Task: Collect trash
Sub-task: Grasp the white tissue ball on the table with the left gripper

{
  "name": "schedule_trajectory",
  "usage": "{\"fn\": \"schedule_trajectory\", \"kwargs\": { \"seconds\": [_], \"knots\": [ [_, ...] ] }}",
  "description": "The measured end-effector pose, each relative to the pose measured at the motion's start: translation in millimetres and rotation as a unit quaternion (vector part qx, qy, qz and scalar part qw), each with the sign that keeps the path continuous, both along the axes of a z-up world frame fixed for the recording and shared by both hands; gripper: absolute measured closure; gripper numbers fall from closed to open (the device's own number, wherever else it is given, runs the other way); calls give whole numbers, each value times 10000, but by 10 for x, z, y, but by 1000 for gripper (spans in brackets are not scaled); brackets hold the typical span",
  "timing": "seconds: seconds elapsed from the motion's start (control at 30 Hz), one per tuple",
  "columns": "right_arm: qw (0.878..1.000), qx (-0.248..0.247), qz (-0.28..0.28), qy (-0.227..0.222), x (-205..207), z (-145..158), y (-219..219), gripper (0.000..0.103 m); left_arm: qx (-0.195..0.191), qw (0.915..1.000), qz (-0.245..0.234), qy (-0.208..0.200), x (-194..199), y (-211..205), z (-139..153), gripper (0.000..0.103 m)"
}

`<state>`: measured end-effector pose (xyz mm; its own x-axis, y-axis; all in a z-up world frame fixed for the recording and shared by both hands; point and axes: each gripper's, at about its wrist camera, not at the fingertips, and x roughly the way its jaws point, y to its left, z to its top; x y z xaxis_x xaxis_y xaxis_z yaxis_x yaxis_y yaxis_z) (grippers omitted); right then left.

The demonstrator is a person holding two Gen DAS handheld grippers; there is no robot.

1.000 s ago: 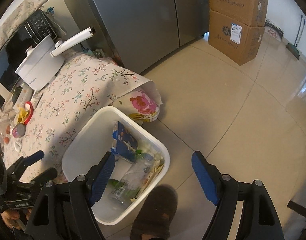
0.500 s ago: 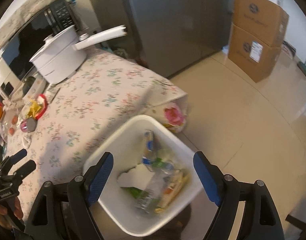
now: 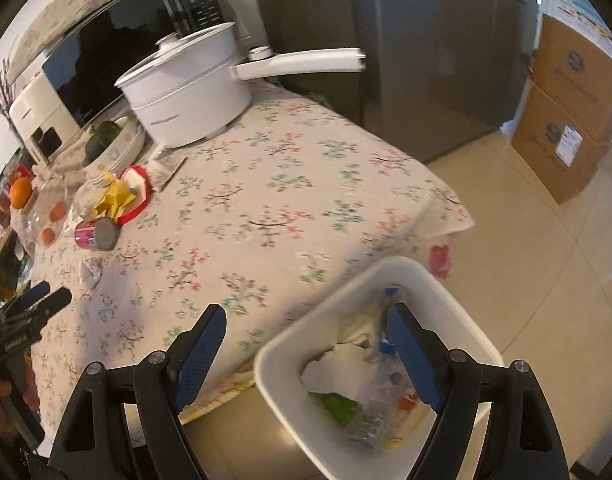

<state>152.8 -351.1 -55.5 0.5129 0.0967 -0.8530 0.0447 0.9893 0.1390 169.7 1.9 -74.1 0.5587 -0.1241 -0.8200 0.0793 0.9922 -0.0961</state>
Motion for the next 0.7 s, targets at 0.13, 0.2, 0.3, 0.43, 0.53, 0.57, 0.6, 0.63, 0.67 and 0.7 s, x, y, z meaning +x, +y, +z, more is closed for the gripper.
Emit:
{"fn": "schedule_trajectory", "kwargs": {
  "seconds": [0.13, 0.2, 0.3, 0.43, 0.53, 0.57, 0.6, 0.63, 0.67, 0.7],
  "knots": [
    [9999, -32, 119, 43, 74, -27, 163, 19, -179, 9990, 369, 184, 134, 251, -151, 17],
    [9999, -22, 138, 57, 105, -35, 217, 19, -328, 9978, 502, 291, 207, 334, -231, 26],
    [9999, -12, 148, 60, 151, -43, 285, 19, -513, 9961, 617, 362, 274, 381, -310, 35],
    [9998, -46, 146, 85, 186, -68, 347, 19, -493, 9957, 664, 409, 351, 379, -391, 49],
    [9998, -100, 131, 113, 207, -99, 385, 19, -475, 9950, 739, 470, 393, 397, -451, 61],
    [9998, -125, 129, 125, 213, -108, 398, 19, -457, 9949, 761, 488, 398, 406, -470, 66],
    [9997, -145, 125, 130, 220, -116, 413, 19, -445, 9948, 767, 493, 400, 417, -479, 70],
    [9997, -154, 123, 132, 224, -119, 424, 19, -454, 9947, 767, 505, 397, 432, -486, 74],
    [9997, -161, 120, 138, 232, -123, 436, 19, -490, 9946, 766, 503, 390, 448, -481, 75],
    [9997, -163, 121, 144, 240, -129, 453, 19, -518, 9945, 769, 493, 377, 465, -467, 76]
  ]
}}
